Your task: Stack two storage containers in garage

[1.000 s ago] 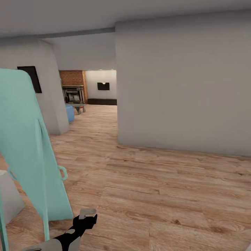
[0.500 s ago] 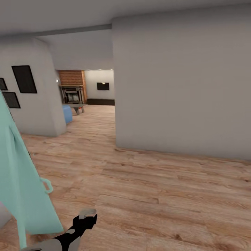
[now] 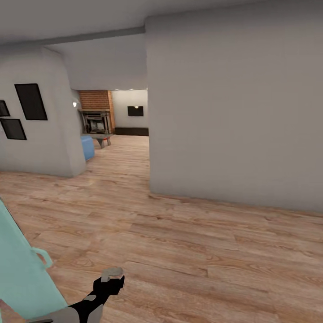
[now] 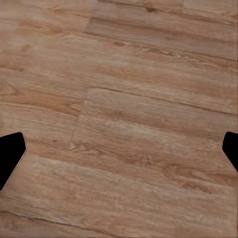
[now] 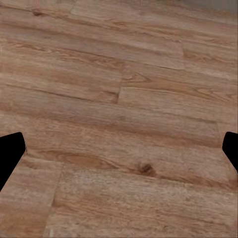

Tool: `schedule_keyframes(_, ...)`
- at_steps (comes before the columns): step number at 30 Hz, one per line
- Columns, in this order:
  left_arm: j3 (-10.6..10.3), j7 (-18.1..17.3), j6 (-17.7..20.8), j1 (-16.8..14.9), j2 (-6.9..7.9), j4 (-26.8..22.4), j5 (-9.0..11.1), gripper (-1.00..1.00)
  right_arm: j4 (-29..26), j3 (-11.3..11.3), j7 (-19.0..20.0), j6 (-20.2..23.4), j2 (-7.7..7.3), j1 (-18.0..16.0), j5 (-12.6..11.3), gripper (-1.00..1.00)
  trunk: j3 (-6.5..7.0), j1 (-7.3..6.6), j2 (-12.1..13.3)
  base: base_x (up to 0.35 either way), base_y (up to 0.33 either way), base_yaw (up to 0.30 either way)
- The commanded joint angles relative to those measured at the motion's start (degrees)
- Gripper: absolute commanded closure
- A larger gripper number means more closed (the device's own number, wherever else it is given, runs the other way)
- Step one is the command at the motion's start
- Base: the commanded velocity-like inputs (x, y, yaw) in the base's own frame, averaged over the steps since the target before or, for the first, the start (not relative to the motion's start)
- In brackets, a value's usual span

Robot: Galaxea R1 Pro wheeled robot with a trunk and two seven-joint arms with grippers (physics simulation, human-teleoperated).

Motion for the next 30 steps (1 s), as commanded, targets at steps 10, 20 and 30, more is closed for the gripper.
schedule_keyframes(10, 0.5, 0.0, -0.4, -0.1, 0.02, 0.2, -0.6, -1.0, -0.1, 0.0, -0.2, 0.0, -0.01, 0.0, 0.2, -1.0, -0.05, 0.04, 0.0, 0.326, -0.01, 0.224)
schedule_keyframes(20, 0.5, 0.1, -0.3, -0.1, -0.28, 0.2, -0.6, -1.0, -0.1, 0.0, -0.2, 0.0, -0.01, 0.0, 0.2, -1.0, -0.05, 0.04, 0.0, 0.318, -0.155, 0.012)
schedule_keyframes(30, 0.5, 0.0, -0.3, -0.1, -0.21, 0.2, -0.6, -1.0, -0.1, 0.0, -0.2, 0.0, -0.01, 0.0, 0.2, -1.0, -0.05, 0.04, 0.0, 0.304, -0.215, 0.0)
